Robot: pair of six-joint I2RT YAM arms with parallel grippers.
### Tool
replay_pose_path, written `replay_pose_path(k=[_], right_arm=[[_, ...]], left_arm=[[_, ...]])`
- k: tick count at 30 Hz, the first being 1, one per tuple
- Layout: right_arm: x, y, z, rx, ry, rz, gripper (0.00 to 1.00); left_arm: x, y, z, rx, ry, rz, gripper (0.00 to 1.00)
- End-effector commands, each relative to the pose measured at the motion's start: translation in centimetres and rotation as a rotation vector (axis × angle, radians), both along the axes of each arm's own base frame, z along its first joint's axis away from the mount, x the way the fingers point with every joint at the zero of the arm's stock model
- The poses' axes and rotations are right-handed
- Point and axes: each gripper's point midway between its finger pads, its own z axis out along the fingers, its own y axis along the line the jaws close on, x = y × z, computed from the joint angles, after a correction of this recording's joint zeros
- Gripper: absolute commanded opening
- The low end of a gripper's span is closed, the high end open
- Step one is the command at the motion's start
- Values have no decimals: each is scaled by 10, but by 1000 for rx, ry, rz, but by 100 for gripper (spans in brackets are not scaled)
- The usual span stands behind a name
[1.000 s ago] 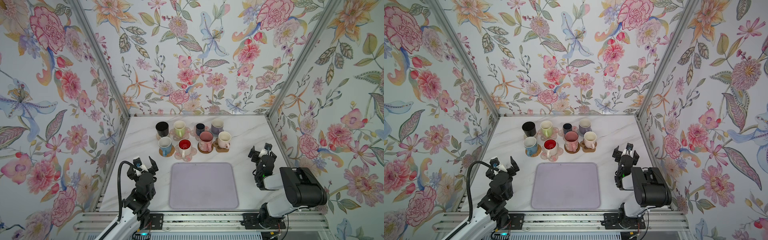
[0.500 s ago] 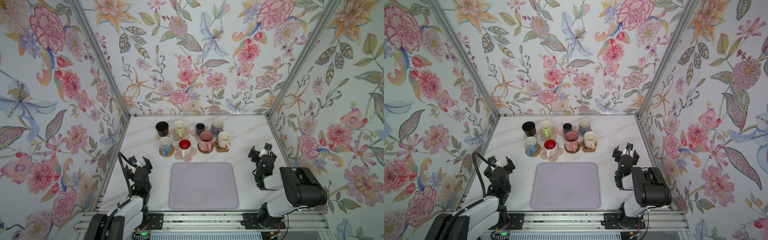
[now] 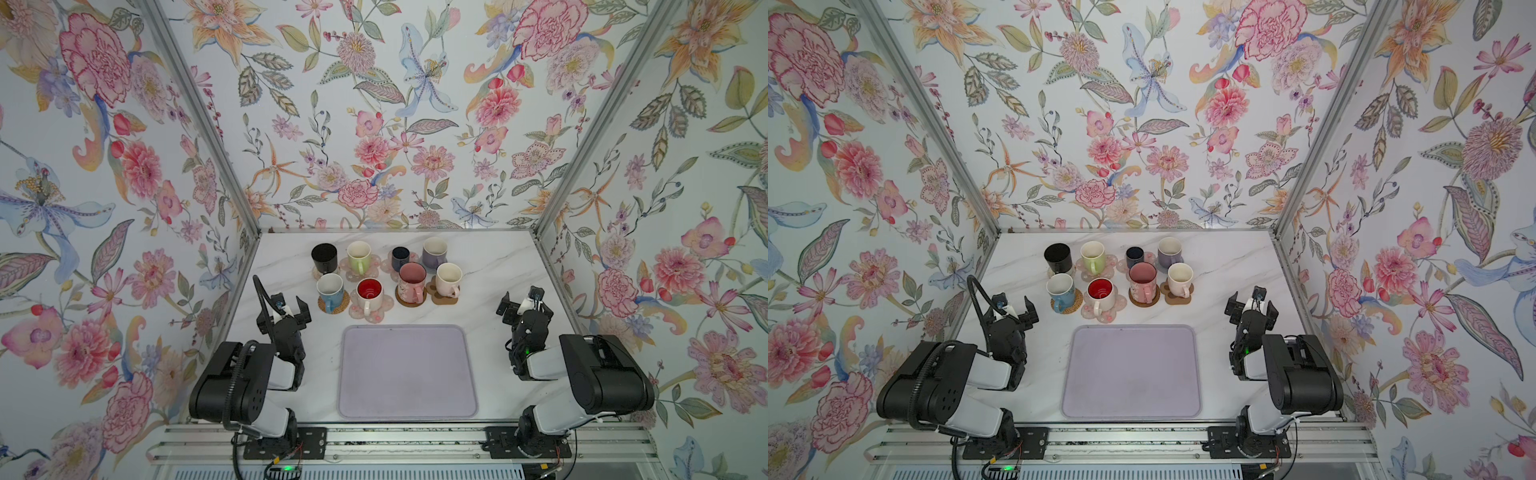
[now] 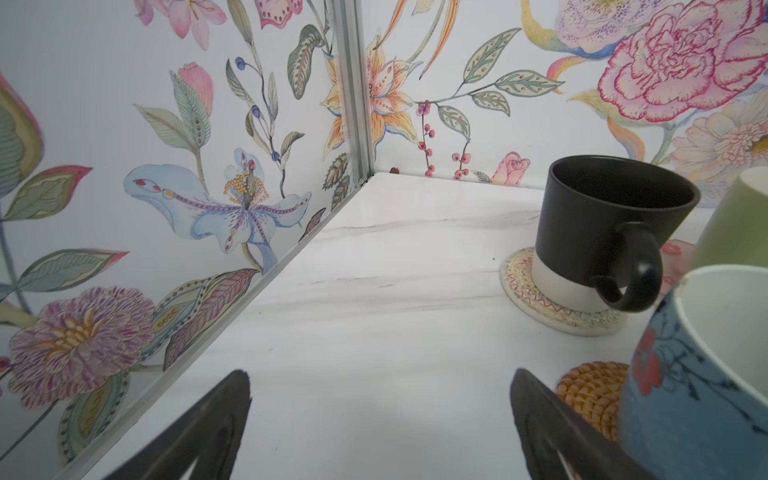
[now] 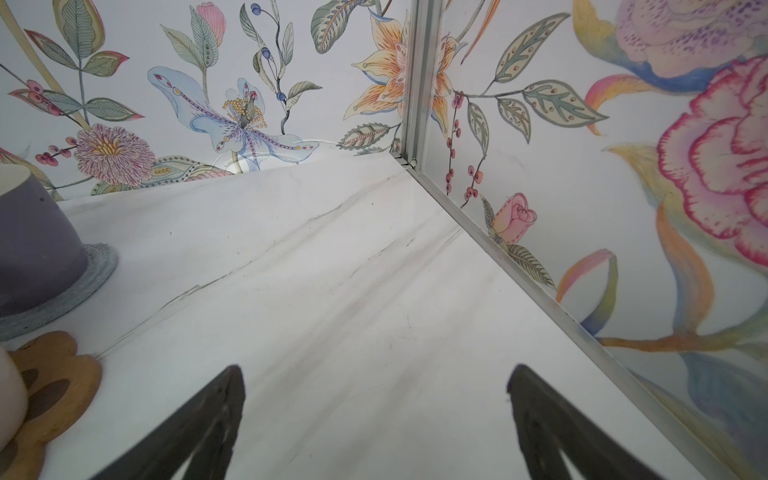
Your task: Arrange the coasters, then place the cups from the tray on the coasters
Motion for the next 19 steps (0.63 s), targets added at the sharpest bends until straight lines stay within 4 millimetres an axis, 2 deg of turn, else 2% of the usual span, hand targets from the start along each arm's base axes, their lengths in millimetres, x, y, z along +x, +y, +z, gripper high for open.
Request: replay_pose_path(k=[1, 4, 12, 15, 18, 19], right_arm=[[2, 0, 4, 11, -13, 2, 99], [6, -2, 1, 28, 4, 9, 99], [11, -3, -2, 64, 24, 36, 99], [14, 7, -3, 62, 37, 107, 99], [13, 5, -3, 66, 33, 102, 99], [11, -1, -1, 63, 22, 60, 99]], left_arm=[[18, -1, 0, -11, 24, -33, 99], [19, -1, 6, -4, -9, -34, 99], [23, -9, 5, 3, 7, -89, 99], [23, -9, 4, 3, 11, -89, 99], [23, -9, 4, 3, 10, -89, 99], [23, -9, 5, 4, 7, -89, 99]])
